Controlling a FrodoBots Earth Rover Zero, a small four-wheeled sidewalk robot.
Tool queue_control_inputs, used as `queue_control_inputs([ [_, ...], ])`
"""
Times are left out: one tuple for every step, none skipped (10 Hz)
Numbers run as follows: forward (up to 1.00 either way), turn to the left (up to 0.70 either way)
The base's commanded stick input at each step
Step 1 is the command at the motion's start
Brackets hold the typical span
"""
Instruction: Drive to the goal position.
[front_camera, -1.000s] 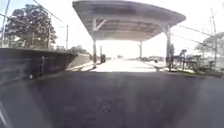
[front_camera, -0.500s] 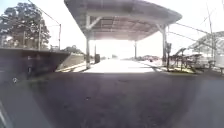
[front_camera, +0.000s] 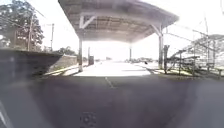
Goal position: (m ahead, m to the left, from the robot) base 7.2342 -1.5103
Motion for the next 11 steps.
queue_control_inputs([
  [0.70,0.00],
  [0.70,0.00],
  [0.70,0.00],
  [0.70,0.00],
  [0.70,0.00],
  [0.70,0.00],
  [0.70,0.00],
  [0.70,0.00],
  [0.70,0.00],
  [0.70,0.00],
  [0.70,0.00],
])
